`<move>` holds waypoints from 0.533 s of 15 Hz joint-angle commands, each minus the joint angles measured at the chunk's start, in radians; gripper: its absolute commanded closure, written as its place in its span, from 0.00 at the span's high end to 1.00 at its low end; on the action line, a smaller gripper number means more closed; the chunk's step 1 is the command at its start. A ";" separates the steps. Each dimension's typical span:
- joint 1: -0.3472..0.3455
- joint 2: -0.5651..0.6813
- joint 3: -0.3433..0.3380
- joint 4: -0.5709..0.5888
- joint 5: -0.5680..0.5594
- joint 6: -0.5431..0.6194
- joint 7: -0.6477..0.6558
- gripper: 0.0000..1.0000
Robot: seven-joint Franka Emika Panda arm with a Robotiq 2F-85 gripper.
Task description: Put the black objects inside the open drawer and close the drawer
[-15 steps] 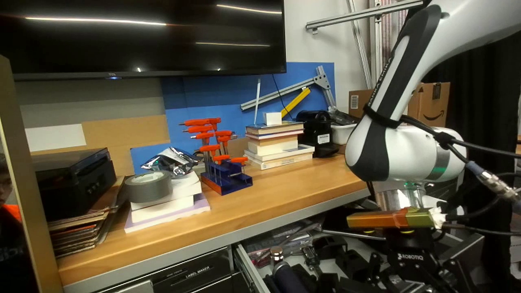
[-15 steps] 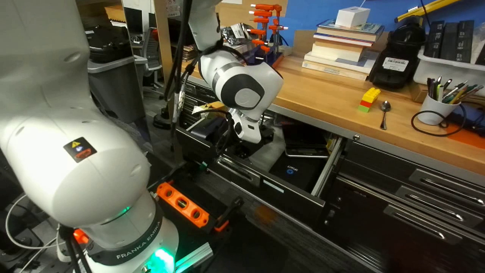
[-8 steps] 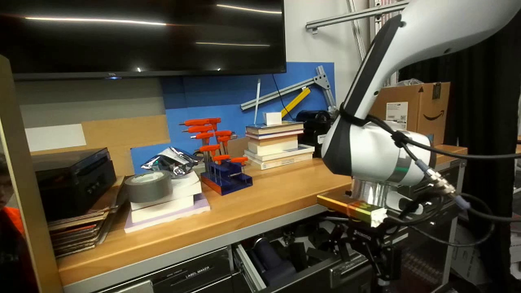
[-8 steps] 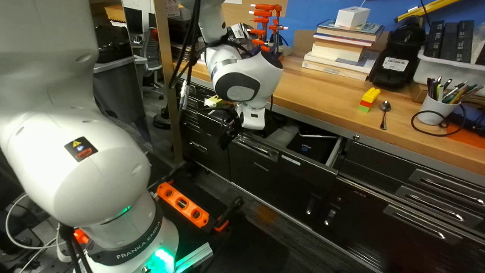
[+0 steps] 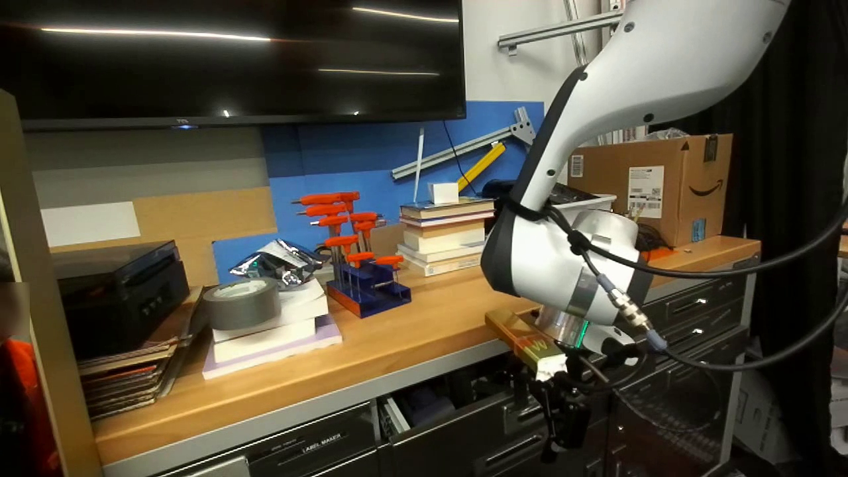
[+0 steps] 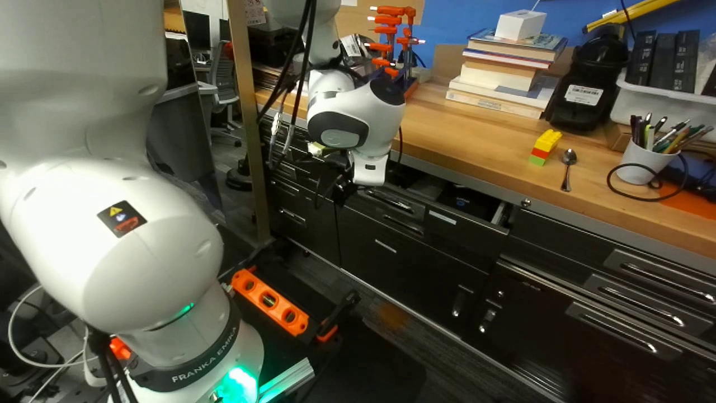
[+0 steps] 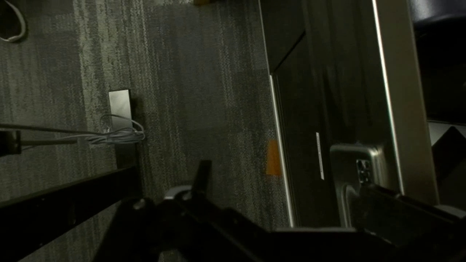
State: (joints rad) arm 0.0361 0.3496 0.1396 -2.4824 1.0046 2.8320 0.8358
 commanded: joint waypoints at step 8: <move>-0.006 0.217 0.141 0.247 0.365 0.119 -0.213 1.00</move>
State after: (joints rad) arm 0.0249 0.4635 0.2484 -2.3242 1.3063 2.9158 0.6836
